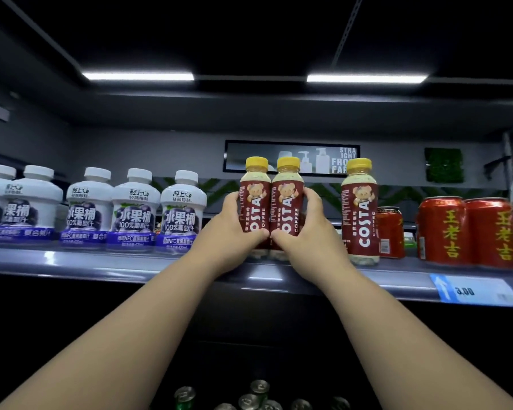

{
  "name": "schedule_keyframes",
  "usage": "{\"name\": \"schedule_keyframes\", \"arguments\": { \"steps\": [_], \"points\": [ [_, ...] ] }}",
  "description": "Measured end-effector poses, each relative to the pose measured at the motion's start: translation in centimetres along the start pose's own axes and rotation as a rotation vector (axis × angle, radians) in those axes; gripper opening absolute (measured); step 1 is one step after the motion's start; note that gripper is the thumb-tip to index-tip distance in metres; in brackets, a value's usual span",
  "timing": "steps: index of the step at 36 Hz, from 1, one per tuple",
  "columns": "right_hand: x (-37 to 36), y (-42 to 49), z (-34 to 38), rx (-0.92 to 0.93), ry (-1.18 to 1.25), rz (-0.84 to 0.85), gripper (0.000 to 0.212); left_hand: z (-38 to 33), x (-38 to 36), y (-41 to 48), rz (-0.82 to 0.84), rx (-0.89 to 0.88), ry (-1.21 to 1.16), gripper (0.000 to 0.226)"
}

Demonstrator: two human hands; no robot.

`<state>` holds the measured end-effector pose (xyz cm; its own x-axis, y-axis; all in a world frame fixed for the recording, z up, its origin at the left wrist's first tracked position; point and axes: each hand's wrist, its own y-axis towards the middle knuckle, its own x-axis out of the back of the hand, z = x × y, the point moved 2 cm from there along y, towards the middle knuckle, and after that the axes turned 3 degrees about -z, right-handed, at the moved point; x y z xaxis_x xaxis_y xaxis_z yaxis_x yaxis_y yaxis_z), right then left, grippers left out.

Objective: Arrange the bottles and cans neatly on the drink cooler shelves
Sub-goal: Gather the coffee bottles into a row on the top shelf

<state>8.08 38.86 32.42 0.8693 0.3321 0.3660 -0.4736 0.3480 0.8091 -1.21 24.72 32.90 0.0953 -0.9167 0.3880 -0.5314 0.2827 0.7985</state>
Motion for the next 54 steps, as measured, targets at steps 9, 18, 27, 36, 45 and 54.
{"name": "schedule_keyframes", "arguments": {
  "steps": [9,18,27,36,45,54],
  "points": [
    [0.5,-1.0,0.0,0.060,0.105,-0.078,0.091,0.6,0.1,-0.2,-0.065,-0.052,-0.108,0.088],
    [2.1,-0.9,1.0,0.036,0.370,-0.186,0.091,-2.0,0.9,-0.1,-0.085,-0.147,-0.240,0.082],
    [11.0,-5.4,0.2,0.050,0.370,-0.244,0.088,-9.8,-0.7,-3.7,-0.025,-0.238,-0.354,0.082],
    [25.2,-11.0,-5.9,-0.009,0.230,-0.286,0.082,-21.0,-9.5,-8.3,0.079,-0.206,-0.518,0.084],
    [40.8,-15.3,-13.8,-0.043,0.146,-0.262,0.082,-34.8,-20.6,-13.2,0.086,-0.187,-0.570,0.078],
    [50.0,-15.9,-21.3,-0.075,0.135,-0.309,0.085,-43.7,-29.3,-14.5,0.106,-0.224,-0.629,0.076]
  ]
}}
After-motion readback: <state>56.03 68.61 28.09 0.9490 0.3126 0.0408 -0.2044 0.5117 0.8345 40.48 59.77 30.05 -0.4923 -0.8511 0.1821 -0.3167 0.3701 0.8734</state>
